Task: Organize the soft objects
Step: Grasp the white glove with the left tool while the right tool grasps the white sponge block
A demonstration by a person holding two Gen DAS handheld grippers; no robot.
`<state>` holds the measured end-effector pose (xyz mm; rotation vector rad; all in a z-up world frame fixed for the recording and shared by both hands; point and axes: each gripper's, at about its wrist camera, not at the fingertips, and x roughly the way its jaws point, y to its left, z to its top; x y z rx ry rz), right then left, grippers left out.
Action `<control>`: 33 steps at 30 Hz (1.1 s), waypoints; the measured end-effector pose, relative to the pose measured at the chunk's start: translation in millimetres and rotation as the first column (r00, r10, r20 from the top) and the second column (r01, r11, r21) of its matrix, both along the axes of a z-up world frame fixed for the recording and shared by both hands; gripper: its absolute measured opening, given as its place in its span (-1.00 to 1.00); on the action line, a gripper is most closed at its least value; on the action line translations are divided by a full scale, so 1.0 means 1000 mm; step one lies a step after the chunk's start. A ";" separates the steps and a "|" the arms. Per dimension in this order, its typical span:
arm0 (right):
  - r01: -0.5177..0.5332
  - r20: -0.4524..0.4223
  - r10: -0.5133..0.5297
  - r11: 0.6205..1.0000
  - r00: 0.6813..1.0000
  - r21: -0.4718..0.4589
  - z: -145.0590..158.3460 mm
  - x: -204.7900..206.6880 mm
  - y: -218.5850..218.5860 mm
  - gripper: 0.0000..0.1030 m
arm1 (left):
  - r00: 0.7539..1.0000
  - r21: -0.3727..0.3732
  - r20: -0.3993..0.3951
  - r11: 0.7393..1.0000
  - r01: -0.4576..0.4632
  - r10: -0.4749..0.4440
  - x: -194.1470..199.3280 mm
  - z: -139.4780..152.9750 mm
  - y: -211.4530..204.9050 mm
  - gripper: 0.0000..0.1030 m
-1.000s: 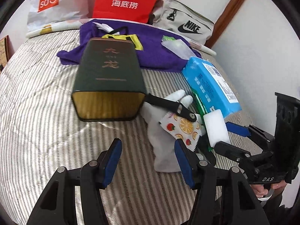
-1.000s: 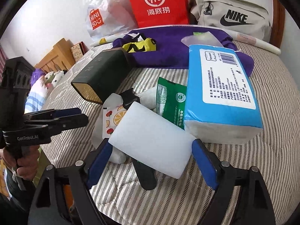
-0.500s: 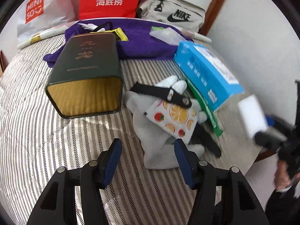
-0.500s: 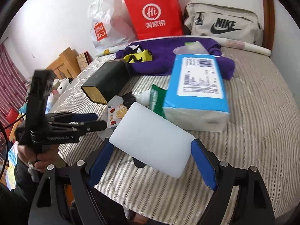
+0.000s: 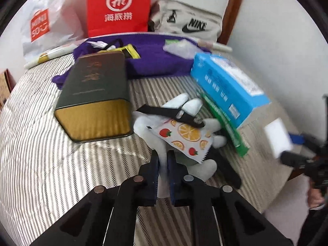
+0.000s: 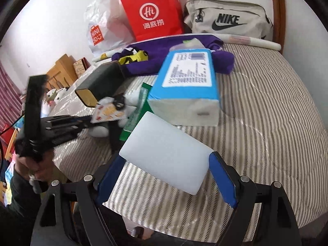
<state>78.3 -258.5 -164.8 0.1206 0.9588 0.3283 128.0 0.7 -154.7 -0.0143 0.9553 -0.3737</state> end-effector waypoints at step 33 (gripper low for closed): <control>0.018 -0.001 -0.018 0.996 1.000 -0.083 -0.010 0.002 0.006 0.63 | 0.973 -0.032 -0.005 0.973 -0.229 0.229 -0.007 0.004 0.086 -0.79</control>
